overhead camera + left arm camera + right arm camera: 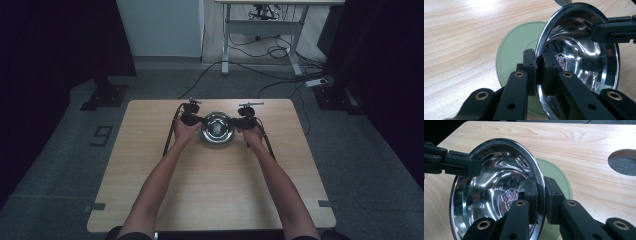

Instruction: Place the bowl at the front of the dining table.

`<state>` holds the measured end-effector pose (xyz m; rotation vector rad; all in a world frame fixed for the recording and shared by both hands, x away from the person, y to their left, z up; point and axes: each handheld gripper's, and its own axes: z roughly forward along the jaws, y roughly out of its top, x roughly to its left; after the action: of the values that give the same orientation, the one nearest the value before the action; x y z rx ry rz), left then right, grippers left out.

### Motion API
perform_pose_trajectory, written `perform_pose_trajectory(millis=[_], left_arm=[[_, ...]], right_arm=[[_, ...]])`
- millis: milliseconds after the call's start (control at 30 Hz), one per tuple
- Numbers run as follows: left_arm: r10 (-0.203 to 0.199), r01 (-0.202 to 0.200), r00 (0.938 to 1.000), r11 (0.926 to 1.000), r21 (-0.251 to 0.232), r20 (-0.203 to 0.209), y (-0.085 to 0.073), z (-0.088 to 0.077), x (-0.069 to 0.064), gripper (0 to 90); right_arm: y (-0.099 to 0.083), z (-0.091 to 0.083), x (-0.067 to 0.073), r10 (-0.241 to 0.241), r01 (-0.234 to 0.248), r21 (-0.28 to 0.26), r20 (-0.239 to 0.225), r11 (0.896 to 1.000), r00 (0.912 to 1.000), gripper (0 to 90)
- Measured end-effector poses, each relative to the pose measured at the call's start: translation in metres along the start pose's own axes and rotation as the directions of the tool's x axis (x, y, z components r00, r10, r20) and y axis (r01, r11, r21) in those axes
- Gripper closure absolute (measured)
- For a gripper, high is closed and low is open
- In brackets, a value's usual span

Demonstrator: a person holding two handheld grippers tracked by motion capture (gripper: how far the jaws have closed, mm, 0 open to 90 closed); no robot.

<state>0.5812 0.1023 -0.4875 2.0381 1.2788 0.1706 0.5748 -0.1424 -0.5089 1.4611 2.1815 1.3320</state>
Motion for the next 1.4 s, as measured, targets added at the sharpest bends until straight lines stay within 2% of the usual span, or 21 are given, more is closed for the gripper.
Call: perform_pose_trajectory(millis=[133, 433, 633, 700, 1033, 1133, 1333, 1400], left_arm=[[-0.002, 0.002, 1.0, 1.0, 0.003, -0.003, 0.0, 0.001, 0.001, 82.8], [-0.013, 0.013, 0.9998, 0.9999, 0.011, -0.016, 0.0, 0.004, 0.002, 81.9], [-0.022, 0.022, 0.9995, 0.9995, 0.024, -0.022, -0.001, 0.008, 0.004, 76.7], [-0.022, 0.022, 0.9995, 0.9995, 0.022, -0.022, -0.001, 0.009, 0.004, 73.4], [-0.033, 0.035, 0.999, 0.9988, 0.034, -0.03, -0.003, 0.013, 0.006, 67.9], [-0.038, 0.039, 0.9987, 0.9989, 0.028, -0.035, -0.004, 0.013, 0.008, 63.6], [-0.032, 0.032, 0.9986, 0.9995, 0.005, -0.043, -0.004, 0.01, 0.009, 55.7], [-0.029, 0.029, 0.9984, 0.9996, -0.006, -0.049, -0.004, 0.009, 0.009, 48.7]], right_arm=[[0.0, 0.001, 0.0, 0.012, -0.012, -0.008, -0.006, 1.0, 0.9999, 81.7], [0.0, 0.006, 0.002, -0.007, 0.007, -0.011, 0.021, 1.0, 0.9998, 78.4], [0.004, 0.01, 0.007, -0.025, 0.025, -0.005, 0.029, 1.0, 0.9993, 75.3], [0.005, 0.012, 0.008, -0.039, 0.038, 0.01, 0.044, 0.999, 0.9983, 73.4], [0.002, 0.016, 0.006, -0.043, 0.039, 0.055, 0.076, 0.998, 0.9962, 66.9], [0.0, 0.018, 0.003, -0.033, 0.027, 0.07, 0.081, 0.997, 0.9962, 66.4], [0.0, 0.017, 0.002, -0.025, 0.02, 0.062, 0.071, 0.998, 0.9972, 62.5], [0.0, 0.016, 0.002, -0.021, 0.017, 0.057, 0.074, 0.998, 0.9971, 61.7]])
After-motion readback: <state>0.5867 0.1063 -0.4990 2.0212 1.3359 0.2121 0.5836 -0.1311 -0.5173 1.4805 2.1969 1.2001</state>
